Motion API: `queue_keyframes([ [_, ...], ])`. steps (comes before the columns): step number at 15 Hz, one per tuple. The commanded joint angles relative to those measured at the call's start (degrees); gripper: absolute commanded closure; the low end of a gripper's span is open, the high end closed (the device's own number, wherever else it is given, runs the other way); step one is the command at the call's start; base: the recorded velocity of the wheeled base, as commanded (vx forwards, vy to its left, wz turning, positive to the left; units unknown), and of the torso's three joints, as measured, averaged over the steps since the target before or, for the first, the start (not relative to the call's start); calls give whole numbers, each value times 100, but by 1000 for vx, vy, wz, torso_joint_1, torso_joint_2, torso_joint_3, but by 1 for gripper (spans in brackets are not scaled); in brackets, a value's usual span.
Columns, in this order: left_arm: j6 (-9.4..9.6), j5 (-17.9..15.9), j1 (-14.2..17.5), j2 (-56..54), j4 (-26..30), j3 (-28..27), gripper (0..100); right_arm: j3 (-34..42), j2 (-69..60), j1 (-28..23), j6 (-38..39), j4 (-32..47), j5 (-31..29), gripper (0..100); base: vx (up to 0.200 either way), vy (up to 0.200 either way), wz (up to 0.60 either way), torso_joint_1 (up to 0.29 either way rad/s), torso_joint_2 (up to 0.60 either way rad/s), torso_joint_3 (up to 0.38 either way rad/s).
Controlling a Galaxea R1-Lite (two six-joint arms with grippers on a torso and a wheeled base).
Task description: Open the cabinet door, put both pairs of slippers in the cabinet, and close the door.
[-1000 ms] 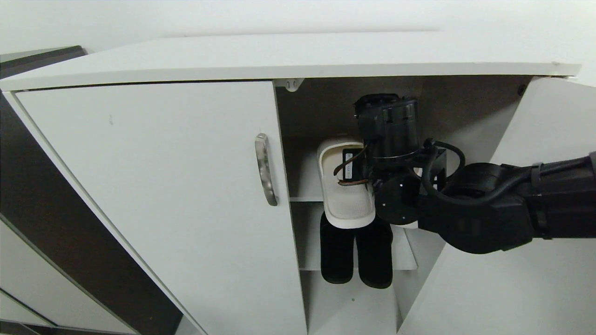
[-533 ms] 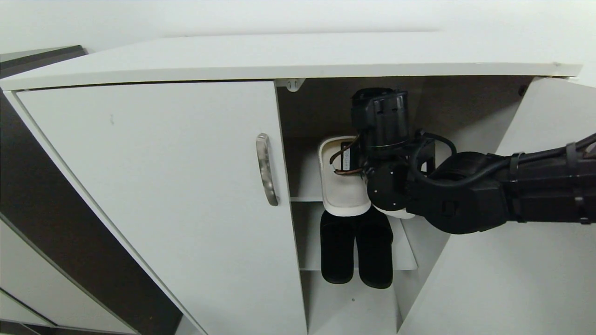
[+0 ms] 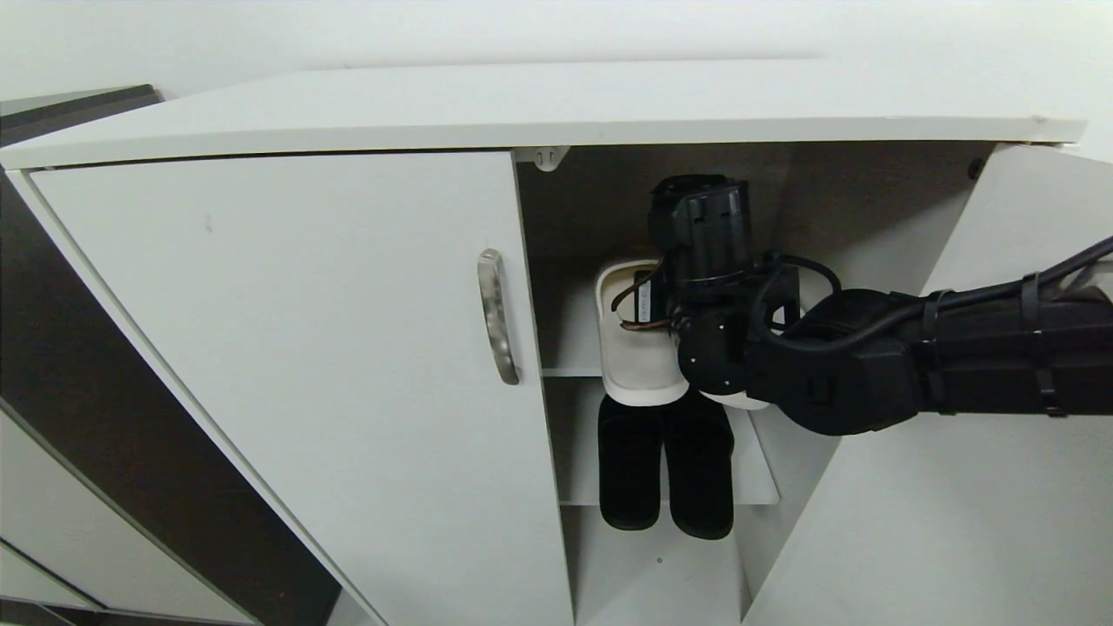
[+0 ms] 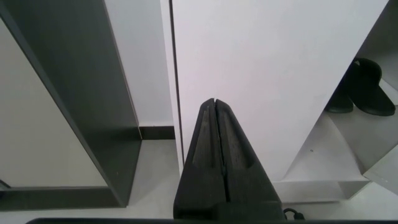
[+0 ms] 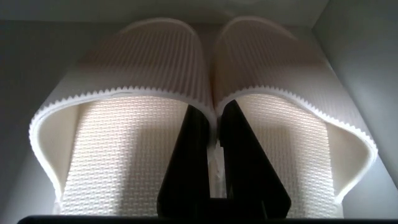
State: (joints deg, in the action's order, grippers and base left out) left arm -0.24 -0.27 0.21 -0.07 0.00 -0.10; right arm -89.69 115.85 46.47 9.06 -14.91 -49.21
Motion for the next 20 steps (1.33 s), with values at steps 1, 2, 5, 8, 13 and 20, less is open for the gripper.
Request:
queue_keyframes([
  [1,-2,0,6,7,0,1,100,13,17,2,0,-3,-1,100,0,0,0,0,0,0],
  [2,-2,0,-3,7,0,1,100,13,17,2,0,-3,-1,100,0,0,0,0,0,0],
  [5,-2,0,-3,7,0,1,100,39,43,2,17,-3,-1,100,0,0,0,0,0,0],
  [8,-2,0,-3,7,0,1,100,118,26,11,8,-3,-1,0,0,0,0,0,0,0],
  [13,-2,0,6,7,0,1,100,672,-519,240,8,-21,-9,0,0,0,0,0,0,0],
  [20,-2,0,-3,7,0,1,100,2122,-1636,960,43,-74,131,100,0,0,0,0,0,0],
])
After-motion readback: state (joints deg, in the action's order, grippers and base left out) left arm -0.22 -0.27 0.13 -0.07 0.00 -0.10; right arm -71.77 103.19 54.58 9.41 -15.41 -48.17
